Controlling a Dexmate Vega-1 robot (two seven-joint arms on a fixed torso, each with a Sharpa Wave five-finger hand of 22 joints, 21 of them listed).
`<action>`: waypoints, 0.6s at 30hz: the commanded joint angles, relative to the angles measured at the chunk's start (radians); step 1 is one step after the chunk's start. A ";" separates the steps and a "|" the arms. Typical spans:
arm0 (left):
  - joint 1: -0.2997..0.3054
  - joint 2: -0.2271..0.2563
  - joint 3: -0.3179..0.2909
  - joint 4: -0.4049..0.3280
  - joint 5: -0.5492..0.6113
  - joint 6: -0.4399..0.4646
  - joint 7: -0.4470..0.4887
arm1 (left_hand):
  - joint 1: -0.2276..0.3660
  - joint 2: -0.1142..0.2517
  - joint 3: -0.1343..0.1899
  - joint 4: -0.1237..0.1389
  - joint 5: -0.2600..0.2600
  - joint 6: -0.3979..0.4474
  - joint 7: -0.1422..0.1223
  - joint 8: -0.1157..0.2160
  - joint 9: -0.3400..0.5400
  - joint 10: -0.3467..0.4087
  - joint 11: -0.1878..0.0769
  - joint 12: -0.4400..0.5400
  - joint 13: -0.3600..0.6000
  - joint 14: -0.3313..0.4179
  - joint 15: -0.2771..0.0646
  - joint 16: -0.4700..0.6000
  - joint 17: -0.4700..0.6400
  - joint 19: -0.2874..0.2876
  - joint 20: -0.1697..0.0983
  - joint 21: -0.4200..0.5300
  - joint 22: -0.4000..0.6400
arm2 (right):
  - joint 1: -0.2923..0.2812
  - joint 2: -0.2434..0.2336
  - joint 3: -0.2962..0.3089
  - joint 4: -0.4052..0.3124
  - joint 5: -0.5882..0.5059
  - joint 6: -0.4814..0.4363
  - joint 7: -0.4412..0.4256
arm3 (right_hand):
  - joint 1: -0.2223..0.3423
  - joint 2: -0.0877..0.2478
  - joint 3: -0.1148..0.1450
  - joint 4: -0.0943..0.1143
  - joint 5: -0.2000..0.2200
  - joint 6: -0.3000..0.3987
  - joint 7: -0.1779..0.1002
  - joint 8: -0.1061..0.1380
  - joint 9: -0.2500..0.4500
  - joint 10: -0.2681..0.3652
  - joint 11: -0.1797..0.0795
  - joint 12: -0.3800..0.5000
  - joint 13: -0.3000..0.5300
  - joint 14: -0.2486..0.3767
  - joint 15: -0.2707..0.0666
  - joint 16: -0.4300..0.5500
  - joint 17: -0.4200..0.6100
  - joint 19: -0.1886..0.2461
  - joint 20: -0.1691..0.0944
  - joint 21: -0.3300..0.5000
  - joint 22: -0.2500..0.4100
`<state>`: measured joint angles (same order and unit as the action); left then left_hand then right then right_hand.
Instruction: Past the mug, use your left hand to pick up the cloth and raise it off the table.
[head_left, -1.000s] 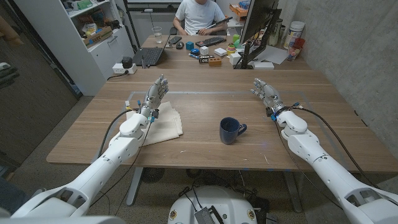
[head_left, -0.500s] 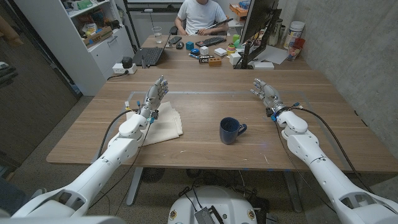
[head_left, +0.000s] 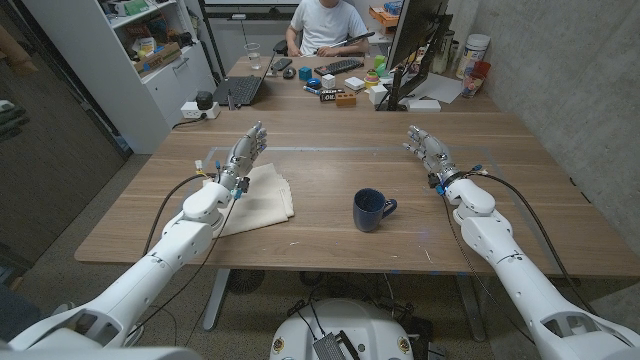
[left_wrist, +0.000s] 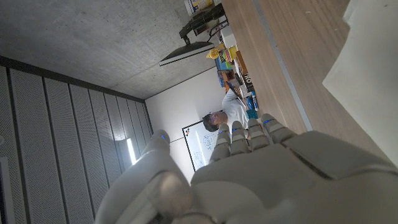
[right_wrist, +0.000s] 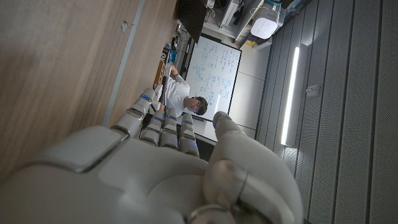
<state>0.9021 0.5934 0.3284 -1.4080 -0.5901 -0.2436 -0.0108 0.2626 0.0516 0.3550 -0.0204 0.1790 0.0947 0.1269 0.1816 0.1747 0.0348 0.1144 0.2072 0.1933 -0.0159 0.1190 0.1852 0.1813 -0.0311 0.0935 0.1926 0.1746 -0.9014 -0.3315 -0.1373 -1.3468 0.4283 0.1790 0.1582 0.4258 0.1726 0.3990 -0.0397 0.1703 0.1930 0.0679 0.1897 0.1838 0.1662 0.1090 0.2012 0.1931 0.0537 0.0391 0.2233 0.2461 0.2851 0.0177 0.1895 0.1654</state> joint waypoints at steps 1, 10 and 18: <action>0.022 0.089 0.003 -0.087 0.075 0.068 0.028 | 0.016 -0.002 0.004 -0.007 0.007 0.001 0.019 0.005 0.003 0.007 -0.001 0.006 0.005 0.009 0.002 0.006 0.002 -0.002 0.014 0.003 0.005 | 0.007 0.025 0.019 0.018 -0.015 0.000 0.021 | 0.003 0.000 0.005 0.001 0.006 0.005 0.001 0.004 0.005 0.009 0.000 0.004 0.005 0.010 0.001 0.005 0.003 0.006 0.001 0.006 0.006; 0.011 0.228 0.029 -0.199 0.192 0.177 0.018 | 0.044 0.005 0.016 -0.028 0.008 -0.008 0.014 0.004 0.004 0.004 -0.008 0.005 0.005 0.010 0.000 0.005 0.002 -0.008 0.033 0.002 0.005 | 0.015 0.027 0.019 0.020 -0.025 -0.013 0.028 | 0.003 -0.001 0.005 0.001 0.006 0.006 0.002 0.004 0.005 0.009 0.000 0.004 0.005 0.010 0.001 0.005 0.003 0.006 0.003 0.005 0.006; -0.008 0.347 0.061 -0.339 0.371 0.310 0.066 | 0.078 0.009 0.028 -0.054 0.007 -0.017 0.012 0.005 0.004 0.002 -0.016 0.004 0.005 0.012 -0.003 0.006 0.001 -0.004 0.041 0.004 0.005 | 0.023 0.036 0.019 0.033 -0.026 -0.008 0.037 | 0.002 -0.001 0.005 0.001 0.006 0.006 0.002 0.004 0.005 0.009 0.000 0.003 0.005 0.011 0.001 0.006 0.003 0.007 0.003 0.005 0.006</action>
<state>0.9148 0.7934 0.3528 -1.5901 -0.4150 -0.0880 0.0154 0.3206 0.0621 0.3804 -0.0601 0.1790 0.0870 0.1270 0.1816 0.1746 0.0385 0.1032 0.2071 0.1932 -0.0123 0.1154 0.1852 0.1814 -0.0383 0.1221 0.1926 0.1745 -0.8889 -0.3045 -0.1197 -1.3261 0.4082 0.1725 0.1839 0.4258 0.1726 0.3990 -0.0397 0.1703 0.1930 0.0680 0.1897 0.1837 0.1661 0.1089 0.2012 0.1929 0.0537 0.0391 0.2233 0.2463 0.2850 0.0178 0.1895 0.1654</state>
